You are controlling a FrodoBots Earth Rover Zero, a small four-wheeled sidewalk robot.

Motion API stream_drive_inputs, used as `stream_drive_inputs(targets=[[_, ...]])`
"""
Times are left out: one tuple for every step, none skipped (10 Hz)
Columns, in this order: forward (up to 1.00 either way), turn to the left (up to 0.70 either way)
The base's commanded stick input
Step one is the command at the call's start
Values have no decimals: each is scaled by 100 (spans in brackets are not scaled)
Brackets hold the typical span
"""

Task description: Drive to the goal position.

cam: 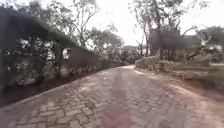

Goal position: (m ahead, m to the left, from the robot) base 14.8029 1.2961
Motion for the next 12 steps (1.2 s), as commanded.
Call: stream_drive_inputs(targets=[[85, 0], [85, 0], [85, 0], [85, 0], [85, 0], [85, 0], [85, 0], [85, 0], [85, 0], [85, 0], [85, 0], [85, 0]])
